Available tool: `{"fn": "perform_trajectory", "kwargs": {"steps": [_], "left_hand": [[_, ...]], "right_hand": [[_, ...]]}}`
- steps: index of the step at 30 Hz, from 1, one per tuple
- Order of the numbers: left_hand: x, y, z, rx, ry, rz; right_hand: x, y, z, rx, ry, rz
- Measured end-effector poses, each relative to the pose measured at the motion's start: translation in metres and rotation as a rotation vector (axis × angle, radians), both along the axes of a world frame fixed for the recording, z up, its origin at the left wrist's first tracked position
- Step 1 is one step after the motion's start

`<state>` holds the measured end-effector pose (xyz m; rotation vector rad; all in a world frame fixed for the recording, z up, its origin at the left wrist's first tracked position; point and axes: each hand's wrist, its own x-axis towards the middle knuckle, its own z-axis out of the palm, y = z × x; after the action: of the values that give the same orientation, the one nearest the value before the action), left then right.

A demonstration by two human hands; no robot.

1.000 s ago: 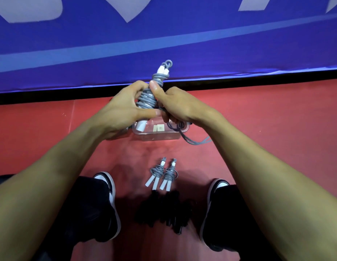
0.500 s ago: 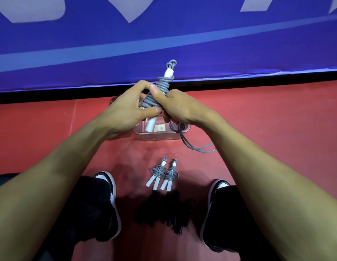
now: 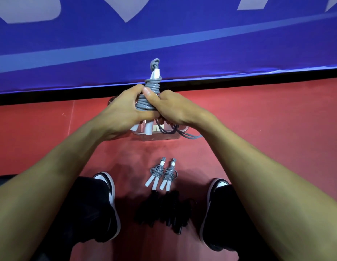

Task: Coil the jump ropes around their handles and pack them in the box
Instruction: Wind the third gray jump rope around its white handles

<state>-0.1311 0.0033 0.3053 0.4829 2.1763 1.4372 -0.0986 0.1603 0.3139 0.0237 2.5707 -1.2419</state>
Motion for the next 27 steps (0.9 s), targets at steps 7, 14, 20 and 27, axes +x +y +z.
{"fn": "perform_trajectory", "kwargs": {"steps": [7, 14, 20, 27], "left_hand": [[0.0014, -0.0034, -0.0007, -0.101, 0.069, -0.057], [0.001, 0.0001, -0.0011, 0.007, 0.061, 0.005], [0.0021, 0.0007, 0.0026, 0.085, 0.037, 0.053], [0.0019, 0.0049, 0.0025, 0.073, 0.008, 0.104]], "right_hand": [[0.0036, -0.0066, -0.0017, 0.16, 0.005, 0.086], [0.001, -0.0062, -0.0035, 0.055, 0.026, 0.054], [-0.0019, -0.0055, -0.0041, 0.03, 0.015, 0.002], [-0.0034, -0.0016, -0.0049, 0.055, 0.001, -0.03]]}}
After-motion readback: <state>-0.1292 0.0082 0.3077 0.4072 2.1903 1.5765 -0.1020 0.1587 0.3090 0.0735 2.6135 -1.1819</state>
